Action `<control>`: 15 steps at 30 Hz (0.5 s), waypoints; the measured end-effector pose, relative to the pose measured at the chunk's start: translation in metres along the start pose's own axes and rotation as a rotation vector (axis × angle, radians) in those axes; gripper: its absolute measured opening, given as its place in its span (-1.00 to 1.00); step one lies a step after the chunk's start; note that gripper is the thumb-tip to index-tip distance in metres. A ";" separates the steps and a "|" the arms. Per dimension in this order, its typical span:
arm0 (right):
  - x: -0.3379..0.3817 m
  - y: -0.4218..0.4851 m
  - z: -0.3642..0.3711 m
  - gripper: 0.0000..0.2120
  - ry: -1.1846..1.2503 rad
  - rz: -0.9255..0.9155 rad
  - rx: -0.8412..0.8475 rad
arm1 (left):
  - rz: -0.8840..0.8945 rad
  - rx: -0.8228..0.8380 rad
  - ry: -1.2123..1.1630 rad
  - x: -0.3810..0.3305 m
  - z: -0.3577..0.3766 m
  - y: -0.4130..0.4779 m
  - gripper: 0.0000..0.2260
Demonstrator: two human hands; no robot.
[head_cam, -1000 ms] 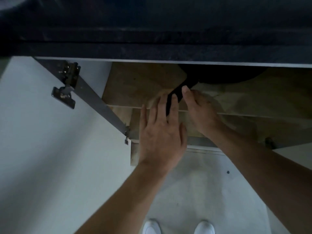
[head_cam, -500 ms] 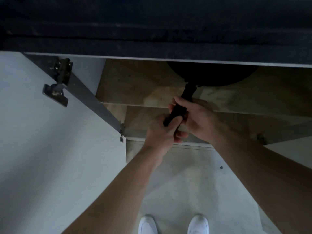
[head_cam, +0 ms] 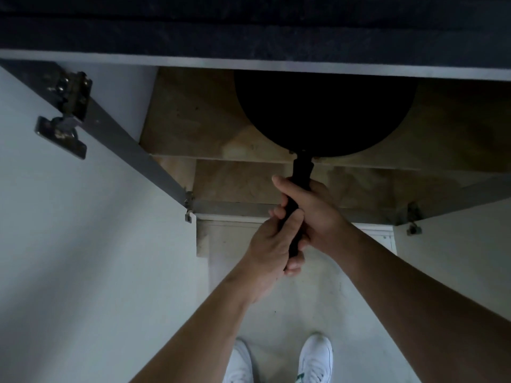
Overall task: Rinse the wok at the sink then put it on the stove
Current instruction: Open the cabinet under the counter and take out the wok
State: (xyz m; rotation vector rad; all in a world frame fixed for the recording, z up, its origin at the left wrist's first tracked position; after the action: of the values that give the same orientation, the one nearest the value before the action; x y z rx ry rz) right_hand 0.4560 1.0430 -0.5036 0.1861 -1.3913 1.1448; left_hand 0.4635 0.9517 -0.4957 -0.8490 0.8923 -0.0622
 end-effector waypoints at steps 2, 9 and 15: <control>-0.003 0.001 0.001 -0.62 0.061 0.043 -0.027 | 0.022 -0.025 0.036 -0.002 0.002 0.001 -0.71; -0.011 -0.001 0.007 -0.60 0.215 0.151 -0.070 | 0.079 -0.068 0.076 -0.004 -0.002 -0.010 -0.71; -0.025 -0.030 0.009 -0.64 0.269 0.128 -0.051 | 0.098 -0.076 0.050 0.013 0.007 -0.036 -0.74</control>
State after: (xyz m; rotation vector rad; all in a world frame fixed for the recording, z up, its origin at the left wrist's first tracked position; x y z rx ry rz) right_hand 0.4766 1.0090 -0.5065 -0.0930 -1.2042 1.1903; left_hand 0.4874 0.9261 -0.4779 -0.8764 0.9869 0.0358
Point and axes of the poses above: each hand's wrist, its own y-axis towards the middle knuckle, its own z-axis out of the palm, x = y × z, the point moved 10 cm from there along y, towards the middle knuckle, and after that the axes turned 4 degrees about -z, right-handed, at the moved point
